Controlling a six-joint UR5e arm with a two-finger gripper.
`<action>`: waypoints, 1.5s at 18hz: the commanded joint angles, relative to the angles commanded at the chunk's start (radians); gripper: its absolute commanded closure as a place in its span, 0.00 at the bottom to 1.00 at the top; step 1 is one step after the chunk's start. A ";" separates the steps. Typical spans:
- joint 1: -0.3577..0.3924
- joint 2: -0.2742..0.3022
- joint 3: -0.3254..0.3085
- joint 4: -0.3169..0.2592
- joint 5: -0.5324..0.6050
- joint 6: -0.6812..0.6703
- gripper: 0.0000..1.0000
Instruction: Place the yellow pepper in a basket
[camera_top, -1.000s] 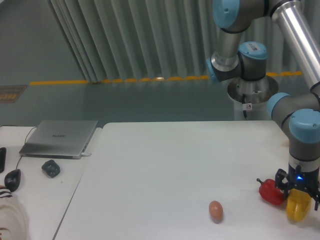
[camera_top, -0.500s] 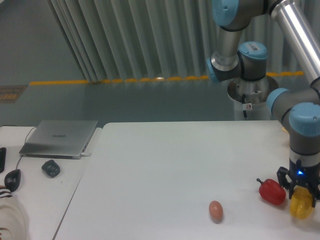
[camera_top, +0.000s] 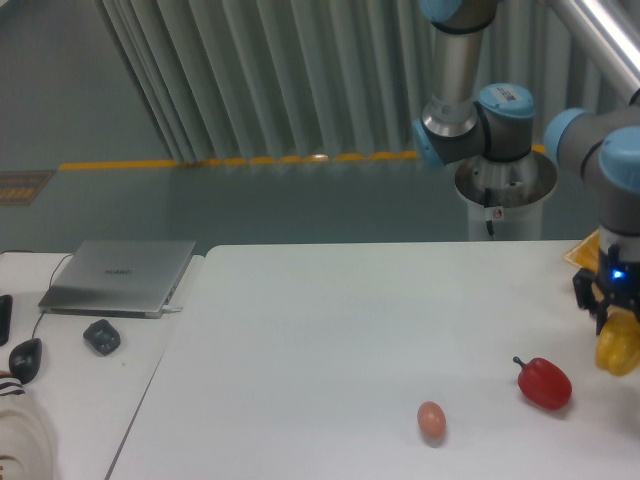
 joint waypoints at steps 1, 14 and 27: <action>0.015 0.021 -0.023 -0.009 0.002 0.034 0.64; 0.291 0.132 -0.115 -0.137 0.011 0.451 0.62; 0.368 0.147 -0.155 -0.135 0.106 0.704 0.00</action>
